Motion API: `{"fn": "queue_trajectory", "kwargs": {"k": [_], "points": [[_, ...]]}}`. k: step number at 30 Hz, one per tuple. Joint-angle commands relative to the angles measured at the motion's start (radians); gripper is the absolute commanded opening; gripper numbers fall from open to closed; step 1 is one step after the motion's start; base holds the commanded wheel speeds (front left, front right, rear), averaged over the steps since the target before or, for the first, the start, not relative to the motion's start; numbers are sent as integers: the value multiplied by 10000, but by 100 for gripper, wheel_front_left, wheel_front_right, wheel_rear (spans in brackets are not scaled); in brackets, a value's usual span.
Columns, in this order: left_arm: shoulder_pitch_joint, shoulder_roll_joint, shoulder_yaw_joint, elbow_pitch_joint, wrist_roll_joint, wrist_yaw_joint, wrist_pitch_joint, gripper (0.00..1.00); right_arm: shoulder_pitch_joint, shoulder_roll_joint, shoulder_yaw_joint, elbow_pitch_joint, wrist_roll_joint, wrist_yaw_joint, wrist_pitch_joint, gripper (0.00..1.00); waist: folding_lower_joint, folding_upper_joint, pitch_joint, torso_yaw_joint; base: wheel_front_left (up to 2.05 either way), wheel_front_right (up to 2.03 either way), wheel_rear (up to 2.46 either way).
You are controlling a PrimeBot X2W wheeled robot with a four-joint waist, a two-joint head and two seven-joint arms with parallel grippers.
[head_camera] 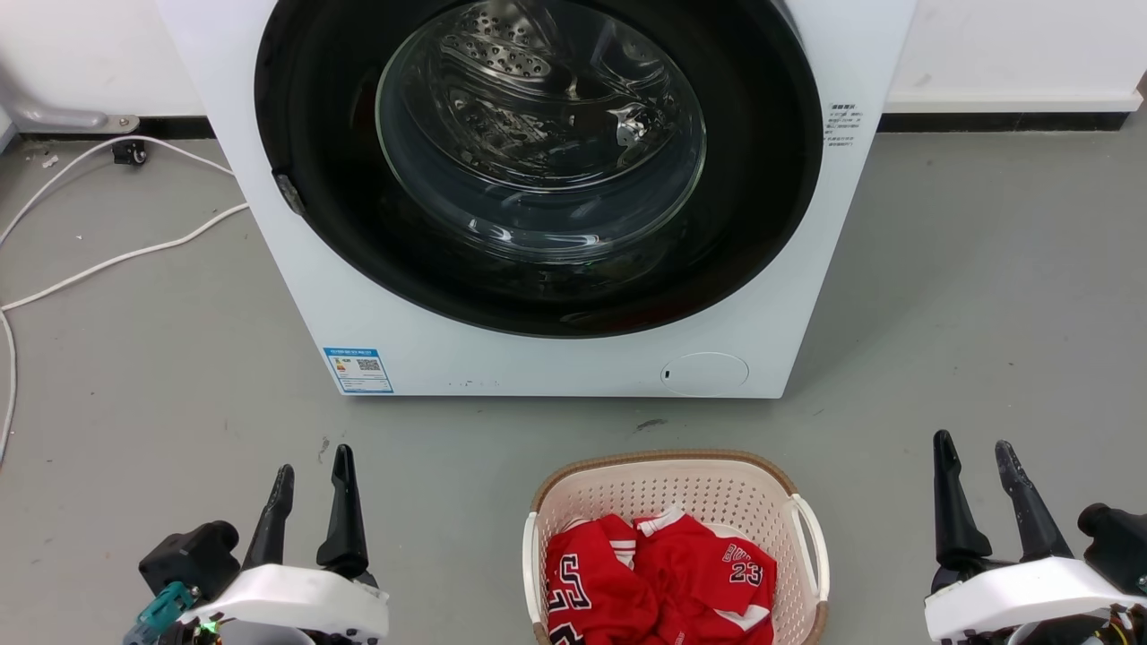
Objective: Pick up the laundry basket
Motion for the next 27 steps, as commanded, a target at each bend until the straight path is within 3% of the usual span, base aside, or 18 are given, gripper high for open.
{"fn": "queue_trajectory", "kwargs": {"k": [1, 27], "points": [[35, 32, -31, -16, 358, -47, -106, 100, 57, -36, 4, -88, -388, 0, -127, 100, 0, -1, 1, -5, 0, 0, 0], [258, 36, -108, 148, 2625, 23, -686, 100, 365, -46, 146, -357, -2789, 0, -720, 100, 0, -1, -9, -51, 0, 0, 0]]}}
